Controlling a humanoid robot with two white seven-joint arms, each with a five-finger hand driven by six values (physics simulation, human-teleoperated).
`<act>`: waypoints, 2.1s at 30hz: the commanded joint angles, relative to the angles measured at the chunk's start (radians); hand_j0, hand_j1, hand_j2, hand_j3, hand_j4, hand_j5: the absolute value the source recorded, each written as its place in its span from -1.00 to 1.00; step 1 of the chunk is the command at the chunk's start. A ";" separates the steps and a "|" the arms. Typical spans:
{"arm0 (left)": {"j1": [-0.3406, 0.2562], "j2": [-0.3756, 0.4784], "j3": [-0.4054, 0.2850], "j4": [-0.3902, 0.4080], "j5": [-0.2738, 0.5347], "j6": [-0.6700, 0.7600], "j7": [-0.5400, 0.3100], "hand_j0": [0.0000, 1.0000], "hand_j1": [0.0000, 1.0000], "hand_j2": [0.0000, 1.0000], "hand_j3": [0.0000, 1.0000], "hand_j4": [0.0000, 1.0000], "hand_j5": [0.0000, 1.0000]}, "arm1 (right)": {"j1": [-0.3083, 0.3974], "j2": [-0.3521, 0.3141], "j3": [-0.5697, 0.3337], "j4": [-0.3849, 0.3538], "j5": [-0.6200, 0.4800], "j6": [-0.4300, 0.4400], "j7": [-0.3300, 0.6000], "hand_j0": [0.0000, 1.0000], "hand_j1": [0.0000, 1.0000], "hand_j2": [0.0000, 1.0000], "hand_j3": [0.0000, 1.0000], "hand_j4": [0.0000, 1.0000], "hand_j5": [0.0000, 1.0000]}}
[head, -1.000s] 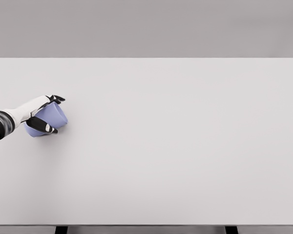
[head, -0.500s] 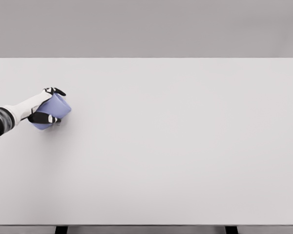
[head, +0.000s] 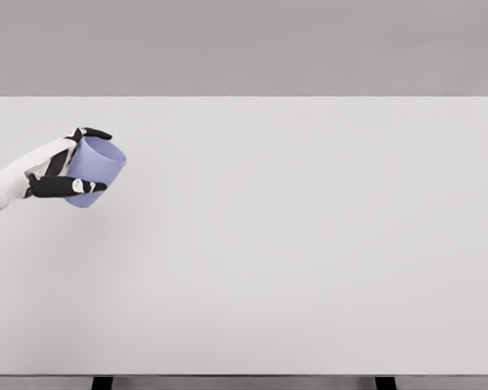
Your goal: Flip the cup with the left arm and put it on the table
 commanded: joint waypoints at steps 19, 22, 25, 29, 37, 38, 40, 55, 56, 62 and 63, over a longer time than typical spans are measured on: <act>0.058 -0.337 0.060 0.533 0.285 -0.528 -0.449 0.14 0.14 0.14 0.14 0.14 0.14 | 0.000 0.000 0.000 0.000 0.000 0.000 0.001 1.00 1.00 1.00 1.00 1.00 1.00; 0.058 -0.349 0.066 0.568 0.283 -0.528 -0.449 0.14 0.14 0.14 0.14 0.14 0.14 | 0.000 0.000 0.000 0.000 0.000 0.000 0.001 1.00 1.00 1.00 1.00 1.00 1.00; 0.058 -0.387 0.072 0.625 0.279 -0.533 -0.449 0.16 0.16 0.16 0.16 0.16 0.16 | 0.000 0.000 0.000 0.000 0.000 0.000 -0.001 1.00 1.00 1.00 1.00 1.00 1.00; 0.058 -0.426 0.093 0.651 0.271 -0.543 -0.449 0.17 0.17 0.17 0.17 0.17 0.17 | 0.000 0.000 0.000 0.000 0.000 0.000 0.001 1.00 1.00 1.00 1.00 1.00 1.00; 0.090 -0.426 0.096 0.654 0.269 -0.627 -0.449 0.36 0.36 0.36 0.36 0.36 0.36 | 0.000 0.000 0.000 0.000 0.000 0.000 -0.001 1.00 1.00 1.00 1.00 1.00 1.00; 0.095 -0.426 0.096 0.654 0.269 -0.627 -0.449 0.36 0.36 0.36 0.36 0.36 0.36 | 0.000 0.000 0.000 0.000 0.000 0.000 0.001 1.00 1.00 1.00 1.00 1.00 1.00; 0.101 -0.427 0.096 0.652 0.269 -0.627 -0.449 0.36 0.36 0.36 0.36 0.36 0.36 | 0.000 0.000 0.000 -0.001 0.000 0.000 0.001 1.00 1.00 1.00 1.00 1.00 1.00; 0.106 -0.426 0.109 0.654 0.226 -0.627 -0.449 1.00 1.00 1.00 1.00 1.00 1.00 | 0.000 0.000 0.000 0.000 0.000 0.000 0.001 1.00 1.00 1.00 1.00 1.00 1.00; 0.106 -0.426 0.109 0.654 0.225 -0.627 -0.449 1.00 1.00 1.00 1.00 1.00 1.00 | 0.000 0.000 0.000 -0.001 0.000 0.000 0.001 1.00 1.00 1.00 1.00 1.00 1.00; 0.106 -0.426 0.110 0.654 0.226 -0.627 -0.449 1.00 1.00 1.00 1.00 1.00 1.00 | 0.000 0.000 0.000 0.000 0.000 0.000 0.001 1.00 1.00 1.00 1.00 1.00 1.00; 0.106 -0.424 0.112 0.652 0.226 -0.627 -0.449 1.00 1.00 1.00 1.00 1.00 1.00 | 0.000 0.000 0.000 0.000 0.000 0.000 0.001 1.00 1.00 1.00 1.00 1.00 1.00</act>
